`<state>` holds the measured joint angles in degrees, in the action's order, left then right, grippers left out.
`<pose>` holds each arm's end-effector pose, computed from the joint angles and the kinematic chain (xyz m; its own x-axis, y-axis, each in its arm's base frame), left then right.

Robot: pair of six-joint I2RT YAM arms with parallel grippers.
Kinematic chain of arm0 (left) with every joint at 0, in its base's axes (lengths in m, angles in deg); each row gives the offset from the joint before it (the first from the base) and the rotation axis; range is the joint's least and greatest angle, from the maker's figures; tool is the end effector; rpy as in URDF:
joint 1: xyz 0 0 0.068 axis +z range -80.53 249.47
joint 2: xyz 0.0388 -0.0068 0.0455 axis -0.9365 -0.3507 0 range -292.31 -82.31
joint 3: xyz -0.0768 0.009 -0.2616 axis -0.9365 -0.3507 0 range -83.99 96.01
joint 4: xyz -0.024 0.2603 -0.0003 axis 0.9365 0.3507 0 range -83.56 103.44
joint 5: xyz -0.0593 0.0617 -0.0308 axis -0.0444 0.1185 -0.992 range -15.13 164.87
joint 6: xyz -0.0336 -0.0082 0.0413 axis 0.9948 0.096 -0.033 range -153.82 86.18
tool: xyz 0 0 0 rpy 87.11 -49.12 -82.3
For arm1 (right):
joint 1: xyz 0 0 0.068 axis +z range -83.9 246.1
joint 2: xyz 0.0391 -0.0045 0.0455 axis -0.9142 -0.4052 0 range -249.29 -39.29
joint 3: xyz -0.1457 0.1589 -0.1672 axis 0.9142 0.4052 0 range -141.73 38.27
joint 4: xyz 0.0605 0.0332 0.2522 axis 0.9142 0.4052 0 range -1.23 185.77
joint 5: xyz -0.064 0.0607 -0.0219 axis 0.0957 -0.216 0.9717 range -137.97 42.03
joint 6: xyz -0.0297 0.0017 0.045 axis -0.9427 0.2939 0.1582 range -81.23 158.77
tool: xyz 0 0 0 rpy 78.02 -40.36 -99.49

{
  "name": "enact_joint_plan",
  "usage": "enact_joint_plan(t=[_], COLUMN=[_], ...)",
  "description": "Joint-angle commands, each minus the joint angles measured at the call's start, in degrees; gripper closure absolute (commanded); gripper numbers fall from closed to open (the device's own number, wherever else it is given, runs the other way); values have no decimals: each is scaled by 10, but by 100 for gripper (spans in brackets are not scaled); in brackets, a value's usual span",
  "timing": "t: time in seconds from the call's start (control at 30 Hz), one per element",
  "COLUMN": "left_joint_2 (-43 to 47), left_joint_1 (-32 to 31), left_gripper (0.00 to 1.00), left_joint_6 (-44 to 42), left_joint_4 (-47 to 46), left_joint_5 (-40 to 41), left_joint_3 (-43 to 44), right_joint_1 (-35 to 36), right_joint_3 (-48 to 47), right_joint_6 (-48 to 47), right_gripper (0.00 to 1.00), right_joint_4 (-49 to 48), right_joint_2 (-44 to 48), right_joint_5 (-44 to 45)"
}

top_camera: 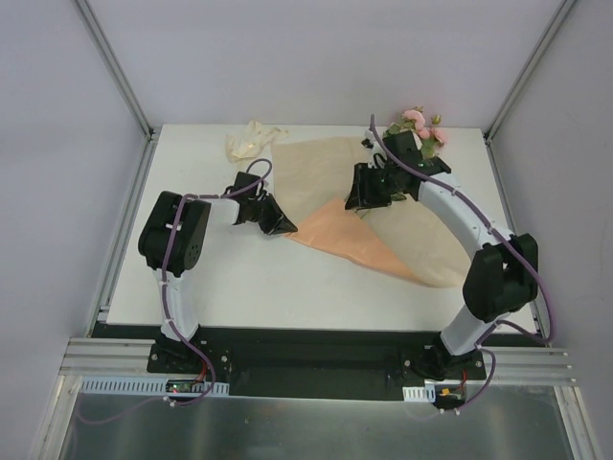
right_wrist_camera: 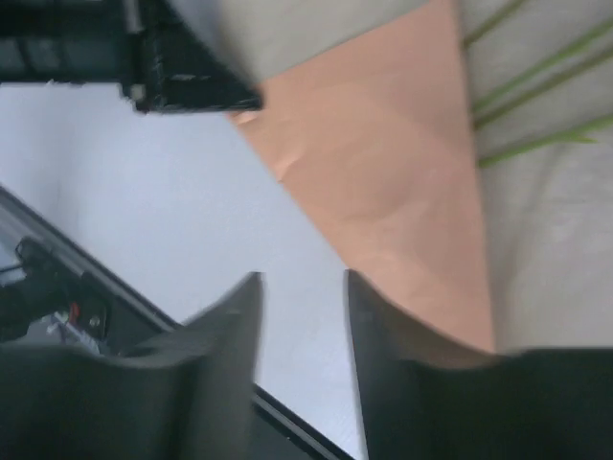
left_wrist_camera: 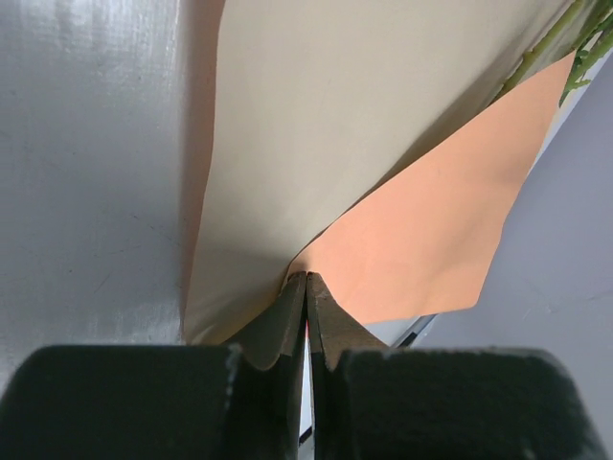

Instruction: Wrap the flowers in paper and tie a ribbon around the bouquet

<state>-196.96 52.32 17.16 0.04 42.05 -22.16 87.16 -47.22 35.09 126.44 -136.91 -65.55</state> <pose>0.3743 -0.1356 0.1192 -0.9057 -0.4039 -0.1288 -0.1572 0.6022 -0.7828 0.3477 0.1454 0.3000 -0.6775 -0.3267 -0.6590 -0.5694 0.8001 0.1887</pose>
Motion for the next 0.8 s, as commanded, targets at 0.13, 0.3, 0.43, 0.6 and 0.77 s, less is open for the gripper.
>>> enact_joint_plan(t=[0.13,0.3,0.43,0.6,0.77], left_joint_2=[-40,-42,-41,-41,-46], left_joint_1=[6,6,6,6,6], left_gripper=[100,100,100,100,100], left_joint_6=[8,18,21,21,18], left_joint_4=[134,152,160,168,172], left_joint_5=[28,41,52,62,68], left_joint_3=[27,36,37,33,32], right_joint_1=[17,27,23,13,-2], right_joint_3=[48,81,116,211,284], right_joint_6=[93,91,89,92,100], right_gripper=[100,99,99,99,99], right_joint_4=[-69,-100,-104,-119,-134], right_joint_2=[-80,-120,-136,-115,-58], right_joint_5=[-152,-127,-77,-21,3])
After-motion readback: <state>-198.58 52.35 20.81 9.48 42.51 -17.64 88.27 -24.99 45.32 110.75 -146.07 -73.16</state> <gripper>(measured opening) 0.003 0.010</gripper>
